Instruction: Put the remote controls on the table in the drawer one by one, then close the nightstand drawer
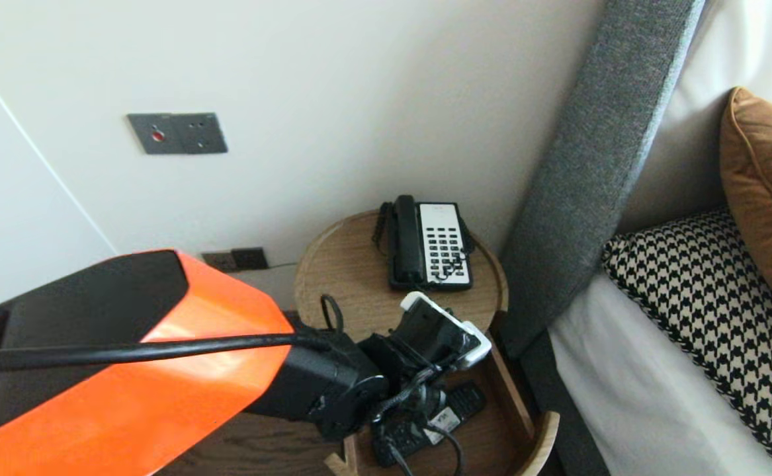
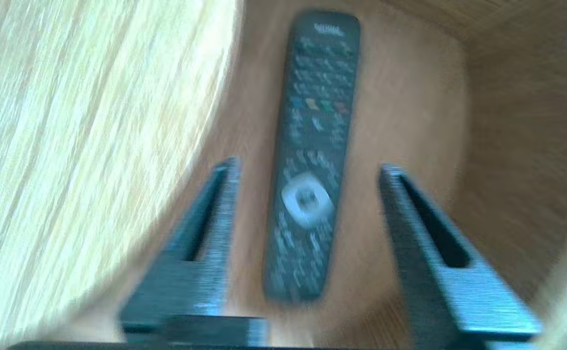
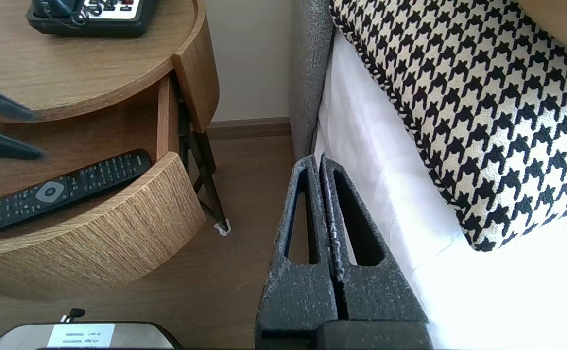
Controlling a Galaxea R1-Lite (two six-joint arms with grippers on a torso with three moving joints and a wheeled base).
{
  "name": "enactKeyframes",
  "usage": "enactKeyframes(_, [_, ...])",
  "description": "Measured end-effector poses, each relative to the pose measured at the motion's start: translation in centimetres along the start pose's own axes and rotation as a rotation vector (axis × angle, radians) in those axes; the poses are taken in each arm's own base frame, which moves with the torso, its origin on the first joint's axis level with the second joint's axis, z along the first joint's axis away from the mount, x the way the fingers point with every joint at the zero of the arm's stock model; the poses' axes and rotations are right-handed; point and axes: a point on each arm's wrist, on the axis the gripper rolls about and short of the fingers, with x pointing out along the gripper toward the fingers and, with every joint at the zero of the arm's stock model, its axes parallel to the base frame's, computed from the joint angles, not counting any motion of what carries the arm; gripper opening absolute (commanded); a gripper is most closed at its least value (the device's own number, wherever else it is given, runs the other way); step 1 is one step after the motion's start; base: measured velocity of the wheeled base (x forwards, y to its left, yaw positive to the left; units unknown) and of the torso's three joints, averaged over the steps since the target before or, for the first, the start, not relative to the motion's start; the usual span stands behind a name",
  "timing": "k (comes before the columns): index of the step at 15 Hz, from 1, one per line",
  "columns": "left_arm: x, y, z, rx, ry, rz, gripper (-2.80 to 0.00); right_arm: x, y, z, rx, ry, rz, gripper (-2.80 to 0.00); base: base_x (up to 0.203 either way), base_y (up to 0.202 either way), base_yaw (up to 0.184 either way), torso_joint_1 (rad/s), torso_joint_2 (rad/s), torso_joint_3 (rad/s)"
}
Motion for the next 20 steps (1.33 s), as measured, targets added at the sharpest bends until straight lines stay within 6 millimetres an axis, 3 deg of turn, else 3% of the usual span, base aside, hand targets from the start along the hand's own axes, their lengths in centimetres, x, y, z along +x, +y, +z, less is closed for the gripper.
enactKeyframes(5, [-5.7, 0.4, -0.5, -0.102, -0.006, 0.047, -2.80, 0.0, 0.0, 0.0, 0.000, 0.000, 0.000, -2.80, 0.000, 0.000, 0.000, 0.000, 0.00, 0.000])
enactKeyframes(10, [-10.5, -0.8, -3.7, -0.194, 0.070, 0.032, -2.80, 0.0, 0.0, 0.0, 0.000, 0.000, 0.000, -2.80, 0.000, 0.000, 0.000, 0.000, 0.00, 0.000])
enactKeyframes(15, [-12.6, -3.8, -7.3, -0.189, 0.142, -0.028, -2.80, 0.0, 0.0, 0.0, 0.000, 0.000, 0.000, -2.80, 0.000, 0.000, 0.000, 0.000, 0.00, 0.000])
enactKeyframes(20, [-12.4, -4.6, -9.5, -0.164, 0.216, -0.042, -2.80, 0.0, 0.0, 0.0, 0.000, 0.000, 0.000, -2.80, 0.000, 0.000, 0.000, 0.000, 0.00, 0.000])
